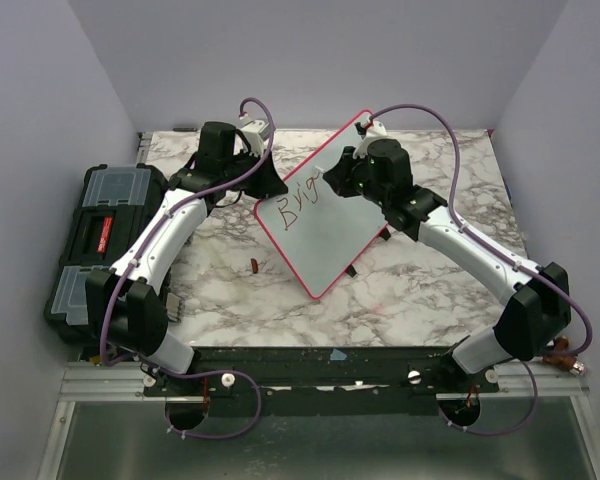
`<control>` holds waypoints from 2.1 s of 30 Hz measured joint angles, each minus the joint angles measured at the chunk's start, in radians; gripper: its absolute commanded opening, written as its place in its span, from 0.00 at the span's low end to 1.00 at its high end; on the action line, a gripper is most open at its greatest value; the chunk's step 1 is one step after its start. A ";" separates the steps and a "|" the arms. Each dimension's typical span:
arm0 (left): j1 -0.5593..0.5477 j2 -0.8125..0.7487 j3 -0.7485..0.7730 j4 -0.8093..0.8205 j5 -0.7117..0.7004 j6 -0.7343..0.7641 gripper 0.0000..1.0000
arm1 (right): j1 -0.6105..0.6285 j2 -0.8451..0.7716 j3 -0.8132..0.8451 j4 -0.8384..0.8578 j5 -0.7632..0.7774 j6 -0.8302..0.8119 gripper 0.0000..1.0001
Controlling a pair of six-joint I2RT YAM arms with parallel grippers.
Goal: Write a sentence on the whiteboard
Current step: Write on the whiteboard at the whiteboard stand.
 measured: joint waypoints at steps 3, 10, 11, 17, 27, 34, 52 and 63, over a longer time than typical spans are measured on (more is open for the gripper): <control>0.000 0.000 0.000 0.000 0.000 0.000 0.00 | 0.000 0.002 0.000 0.000 -0.001 0.000 0.01; -0.001 0.000 0.000 0.000 0.000 0.000 0.00 | 0.000 0.003 -0.023 0.000 -0.013 0.009 0.01; -0.001 0.000 0.000 0.000 -0.002 0.000 0.00 | 0.000 0.003 -0.029 0.000 -0.014 0.009 0.01; -0.001 0.000 0.000 -0.007 -0.010 -0.003 0.00 | 0.000 0.002 -0.051 0.002 -0.019 0.012 0.01; -0.001 0.000 0.000 -0.011 -0.018 -0.004 0.00 | 0.000 -0.029 -0.116 0.008 -0.047 0.015 0.01; -0.005 0.000 0.000 -0.010 -0.021 -0.004 0.00 | 0.000 -0.053 -0.156 0.008 -0.056 0.016 0.01; -0.010 0.000 0.000 -0.005 -0.030 -0.006 0.00 | 0.000 -0.057 -0.162 -0.003 -0.008 0.009 0.01; -0.014 -0.015 -0.010 0.003 -0.031 -0.003 0.00 | 0.000 -0.024 -0.075 -0.014 0.034 -0.013 0.01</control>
